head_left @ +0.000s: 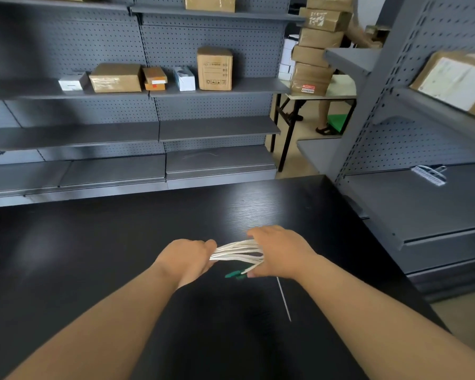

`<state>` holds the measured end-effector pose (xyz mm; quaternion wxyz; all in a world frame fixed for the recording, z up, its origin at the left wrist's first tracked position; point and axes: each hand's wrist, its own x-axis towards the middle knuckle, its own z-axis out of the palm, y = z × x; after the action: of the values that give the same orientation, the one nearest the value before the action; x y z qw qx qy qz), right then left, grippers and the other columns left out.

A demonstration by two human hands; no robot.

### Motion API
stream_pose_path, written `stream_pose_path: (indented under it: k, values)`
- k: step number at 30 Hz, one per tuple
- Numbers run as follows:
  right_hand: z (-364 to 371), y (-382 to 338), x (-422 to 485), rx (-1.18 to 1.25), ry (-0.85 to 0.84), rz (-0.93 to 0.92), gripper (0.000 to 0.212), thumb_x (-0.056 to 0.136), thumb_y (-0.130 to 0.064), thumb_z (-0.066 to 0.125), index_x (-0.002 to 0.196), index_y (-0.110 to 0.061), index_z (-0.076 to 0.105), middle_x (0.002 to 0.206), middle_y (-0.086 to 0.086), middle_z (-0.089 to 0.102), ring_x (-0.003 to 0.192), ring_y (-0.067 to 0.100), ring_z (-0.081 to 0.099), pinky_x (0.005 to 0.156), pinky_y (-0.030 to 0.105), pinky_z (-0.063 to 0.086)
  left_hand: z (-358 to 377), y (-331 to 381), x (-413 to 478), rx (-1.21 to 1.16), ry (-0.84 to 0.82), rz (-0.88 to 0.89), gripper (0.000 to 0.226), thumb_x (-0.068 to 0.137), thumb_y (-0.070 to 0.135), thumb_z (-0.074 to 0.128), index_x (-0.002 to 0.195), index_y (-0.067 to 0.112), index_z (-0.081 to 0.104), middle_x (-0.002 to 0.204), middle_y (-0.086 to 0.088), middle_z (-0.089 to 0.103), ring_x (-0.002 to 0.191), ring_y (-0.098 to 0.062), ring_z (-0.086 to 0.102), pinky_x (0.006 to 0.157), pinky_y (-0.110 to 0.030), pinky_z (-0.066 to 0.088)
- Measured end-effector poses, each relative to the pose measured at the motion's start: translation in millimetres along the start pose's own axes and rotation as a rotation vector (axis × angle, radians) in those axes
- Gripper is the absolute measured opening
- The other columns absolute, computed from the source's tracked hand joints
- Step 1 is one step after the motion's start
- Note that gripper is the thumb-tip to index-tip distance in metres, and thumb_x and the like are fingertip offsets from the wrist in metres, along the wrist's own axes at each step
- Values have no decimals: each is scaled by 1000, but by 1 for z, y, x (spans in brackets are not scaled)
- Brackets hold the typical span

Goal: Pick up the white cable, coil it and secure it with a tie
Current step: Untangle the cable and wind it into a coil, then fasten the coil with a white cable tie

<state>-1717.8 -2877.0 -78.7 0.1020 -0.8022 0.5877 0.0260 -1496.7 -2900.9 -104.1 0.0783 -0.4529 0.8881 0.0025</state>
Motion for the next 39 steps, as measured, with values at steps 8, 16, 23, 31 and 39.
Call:
stream_pose_path:
  k: [8, 16, 23, 31, 39]
  values:
    - [28, 67, -31, 199, -138, 315, 63, 74, -48, 70, 127, -24, 45, 126, -3, 53, 115, 17, 50, 92, 35, 46, 24, 4, 11, 5, -55, -175, 27, 96, 44, 33, 100, 19, 42, 88, 0, 63, 77, -27, 61, 61, -34, 39]
    - [68, 65, -27, 370, -312, 556, 28, 85, -38, 61, 69, -16, 53, 75, 2, 58, 75, 21, 58, 64, 26, 43, 45, 15, 8, -3, -85, -279, 25, 94, 42, 35, 103, 20, 42, 89, 1, 63, 70, -25, 55, 59, -31, 36]
    - [87, 56, -16, 515, -327, 655, 31, 84, -35, 64, 95, -7, 63, 99, 10, 65, 90, 25, 63, 67, 26, 43, 52, 20, 0, -45, -80, -353, 24, 93, 44, 36, 100, 22, 43, 97, 1, 65, 86, -27, 63, 65, -33, 41]
    - [92, 51, -6, 531, -319, 723, 25, 86, -19, 63, 108, -7, 61, 114, 10, 63, 103, 26, 61, 75, 30, 47, 60, 21, -5, -37, -62, -377, 23, 93, 43, 37, 100, 22, 43, 95, 1, 65, 84, -27, 63, 62, -33, 37]
    - [93, 48, -1, 493, -350, 728, 23, 89, -12, 57, 112, -5, 58, 119, 12, 60, 108, 27, 59, 87, 33, 49, 62, 16, -9, -54, -62, -378, 23, 93, 42, 37, 100, 21, 42, 96, 0, 65, 85, -28, 63, 62, -33, 38]
